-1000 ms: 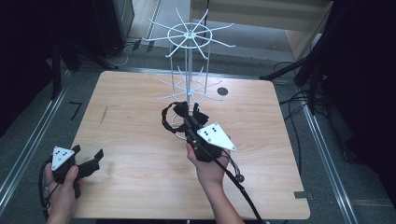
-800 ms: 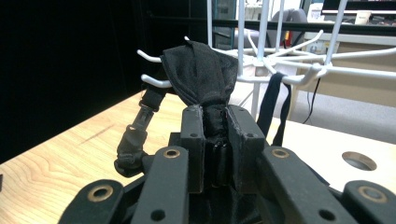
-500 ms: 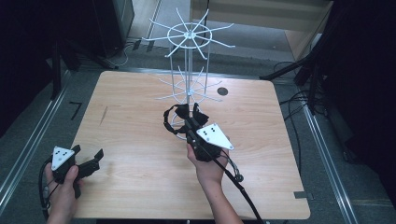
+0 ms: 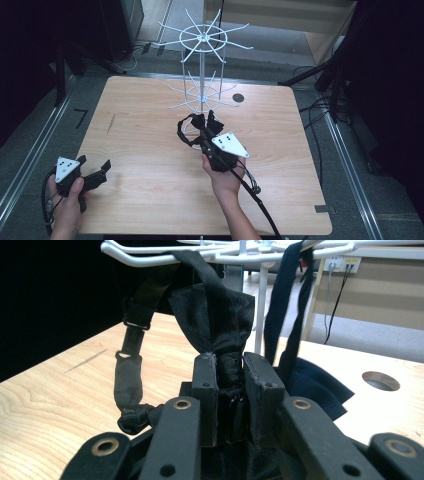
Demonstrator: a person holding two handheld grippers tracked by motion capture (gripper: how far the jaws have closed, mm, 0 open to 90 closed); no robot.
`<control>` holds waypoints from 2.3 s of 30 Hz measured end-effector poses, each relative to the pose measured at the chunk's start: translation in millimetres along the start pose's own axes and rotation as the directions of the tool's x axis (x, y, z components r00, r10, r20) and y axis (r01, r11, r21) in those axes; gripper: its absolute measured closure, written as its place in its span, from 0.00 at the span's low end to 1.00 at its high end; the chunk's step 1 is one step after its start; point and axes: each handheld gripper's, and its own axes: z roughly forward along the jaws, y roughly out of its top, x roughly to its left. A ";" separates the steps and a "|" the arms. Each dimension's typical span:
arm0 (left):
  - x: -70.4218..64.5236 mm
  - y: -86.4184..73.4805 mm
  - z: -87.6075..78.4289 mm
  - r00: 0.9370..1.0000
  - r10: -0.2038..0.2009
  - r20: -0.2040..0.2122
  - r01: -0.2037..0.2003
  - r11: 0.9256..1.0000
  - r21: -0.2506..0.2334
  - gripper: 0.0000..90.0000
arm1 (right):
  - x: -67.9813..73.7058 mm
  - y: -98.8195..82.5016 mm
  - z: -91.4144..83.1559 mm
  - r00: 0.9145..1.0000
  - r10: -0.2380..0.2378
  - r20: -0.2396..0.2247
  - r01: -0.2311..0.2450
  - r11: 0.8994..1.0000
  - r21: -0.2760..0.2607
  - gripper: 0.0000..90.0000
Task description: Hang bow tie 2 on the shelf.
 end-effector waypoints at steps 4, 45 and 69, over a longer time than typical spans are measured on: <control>0.0 0.0 0.0 1.000 0.000 0.000 0.000 1.000 0.000 0.15 | -1.6 -1.0 2.7 1.000 0.009 -0.028 -0.008 1.000 0.018 0.83; -0.9 -0.2 -0.2 1.000 0.014 0.006 -0.014 1.000 -0.001 0.15 | -48.9 -13.5 -36.0 0.973 -0.020 -0.229 0.048 0.992 0.116 0.00; -2.5 -0.5 -0.3 1.000 0.023 0.002 -0.023 1.000 0.000 0.15 | -90.0 -36.7 -65.0 0.987 0.012 -0.162 0.010 0.991 0.135 0.00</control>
